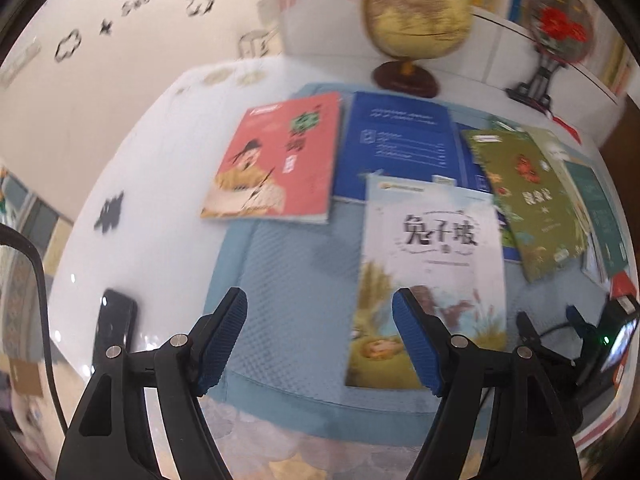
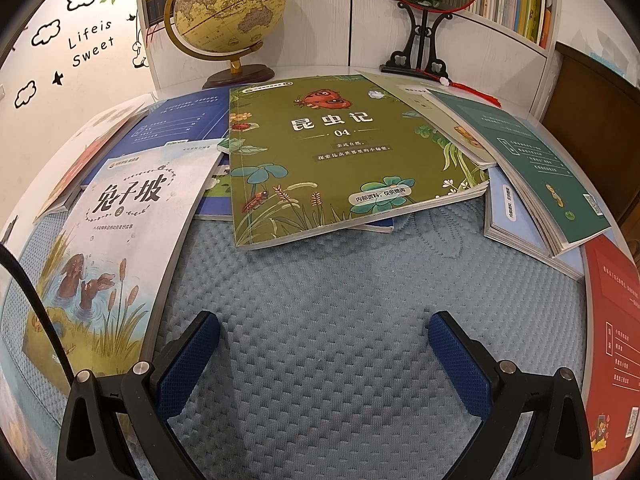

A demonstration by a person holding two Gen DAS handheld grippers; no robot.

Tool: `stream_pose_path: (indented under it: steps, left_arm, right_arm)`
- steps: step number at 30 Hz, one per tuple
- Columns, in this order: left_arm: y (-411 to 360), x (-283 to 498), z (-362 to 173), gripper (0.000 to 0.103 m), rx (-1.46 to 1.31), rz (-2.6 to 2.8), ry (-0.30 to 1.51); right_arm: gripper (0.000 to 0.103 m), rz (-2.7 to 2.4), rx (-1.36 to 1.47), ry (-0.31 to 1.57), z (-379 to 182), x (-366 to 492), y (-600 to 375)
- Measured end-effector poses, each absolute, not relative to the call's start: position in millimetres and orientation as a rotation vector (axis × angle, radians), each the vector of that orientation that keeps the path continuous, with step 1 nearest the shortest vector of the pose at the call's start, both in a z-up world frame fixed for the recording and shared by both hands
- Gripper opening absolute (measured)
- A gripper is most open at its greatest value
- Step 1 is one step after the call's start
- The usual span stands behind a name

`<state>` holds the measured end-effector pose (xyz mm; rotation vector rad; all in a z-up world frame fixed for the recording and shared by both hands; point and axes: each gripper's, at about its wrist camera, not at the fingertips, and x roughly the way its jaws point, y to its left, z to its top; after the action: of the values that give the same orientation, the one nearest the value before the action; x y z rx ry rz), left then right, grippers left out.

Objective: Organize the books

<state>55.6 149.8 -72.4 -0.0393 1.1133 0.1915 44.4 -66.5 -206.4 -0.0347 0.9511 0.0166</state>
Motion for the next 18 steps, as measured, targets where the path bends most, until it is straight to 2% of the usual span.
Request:
stream_pose_path:
  steps: [9, 18]
  left_arm:
    - [166.8, 65.2, -93.3, 0.074, -0.059, 0.144, 1.142]
    - [162.8, 75.5, -130.7, 0.074, -0.141, -0.026, 1.248]
  right_arm:
    - [0.103, 0.017, -0.035, 0.951, -206.3, 44.2, -66.8]
    - [0.103, 0.017, -0.035, 0.951, -206.3, 43.9, -67.3]
